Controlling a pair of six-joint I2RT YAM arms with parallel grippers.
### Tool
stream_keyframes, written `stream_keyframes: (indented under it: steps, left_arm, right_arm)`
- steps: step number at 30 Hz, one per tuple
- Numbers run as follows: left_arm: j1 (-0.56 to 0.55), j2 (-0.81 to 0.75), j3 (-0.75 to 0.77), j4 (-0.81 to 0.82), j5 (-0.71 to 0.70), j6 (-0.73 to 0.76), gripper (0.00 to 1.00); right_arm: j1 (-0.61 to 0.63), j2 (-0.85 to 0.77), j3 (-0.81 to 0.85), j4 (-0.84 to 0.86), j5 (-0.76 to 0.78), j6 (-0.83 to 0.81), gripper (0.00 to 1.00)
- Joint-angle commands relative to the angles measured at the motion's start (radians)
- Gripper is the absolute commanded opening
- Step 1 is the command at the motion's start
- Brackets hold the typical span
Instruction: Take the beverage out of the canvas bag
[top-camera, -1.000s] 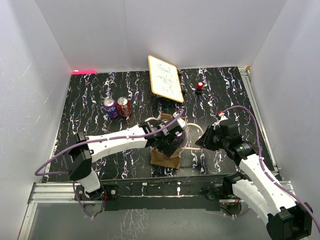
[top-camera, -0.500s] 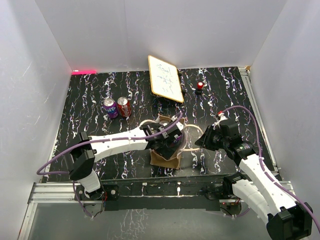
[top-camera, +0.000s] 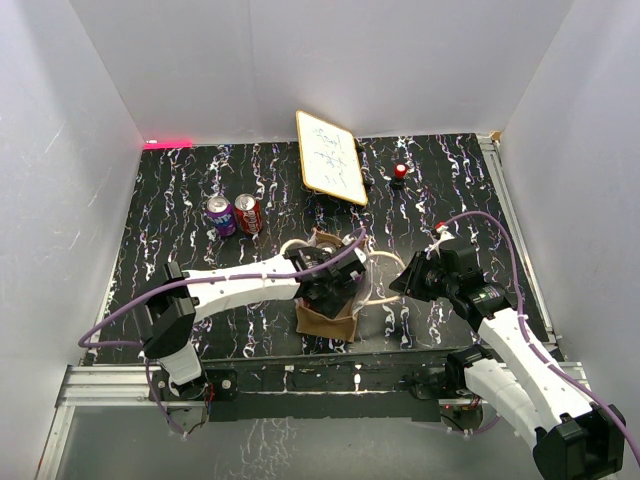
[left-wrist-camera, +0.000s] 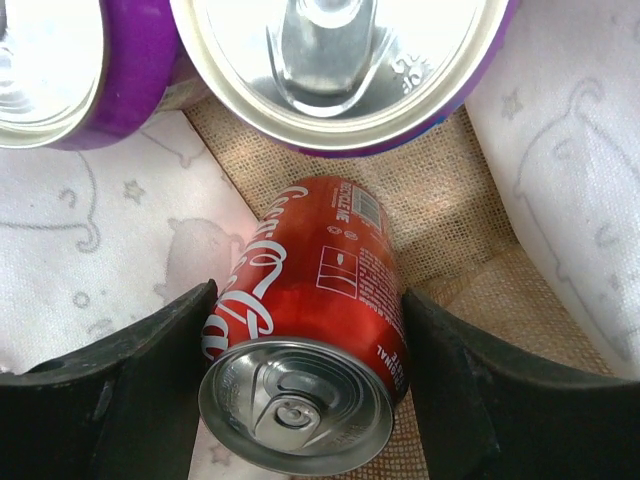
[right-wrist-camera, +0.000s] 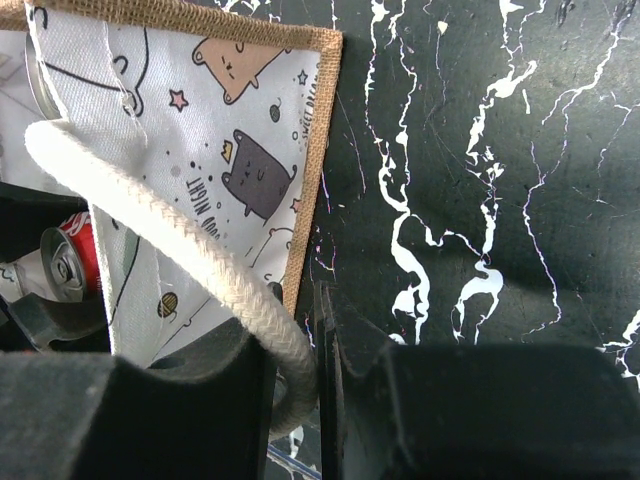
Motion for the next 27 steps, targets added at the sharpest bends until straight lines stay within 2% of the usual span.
stream_keyframes:
  steps: [1, 5, 12, 27]
  left_arm:
    - [-0.003, -0.022, 0.069, -0.111, -0.032, 0.015, 0.33]
    - [-0.003, -0.034, 0.134, -0.091, -0.037, 0.024, 0.18]
    - [-0.003, -0.052, 0.236, -0.091, -0.034, 0.039, 0.02]
    - [-0.003, -0.216, 0.279, -0.045, -0.034, 0.039, 0.00]
  right_arm:
    - [0.000, -0.014, -0.006, 0.050, 0.012, -0.008, 0.22]
    - [0.000, -0.014, -0.006, 0.050, 0.012, -0.008, 0.22]
    - [-0.001, -0.013, -0.006, 0.051, 0.014, -0.008, 0.22]
    - [0.000, -0.009, -0.006, 0.052, 0.014, -0.008, 0.22]
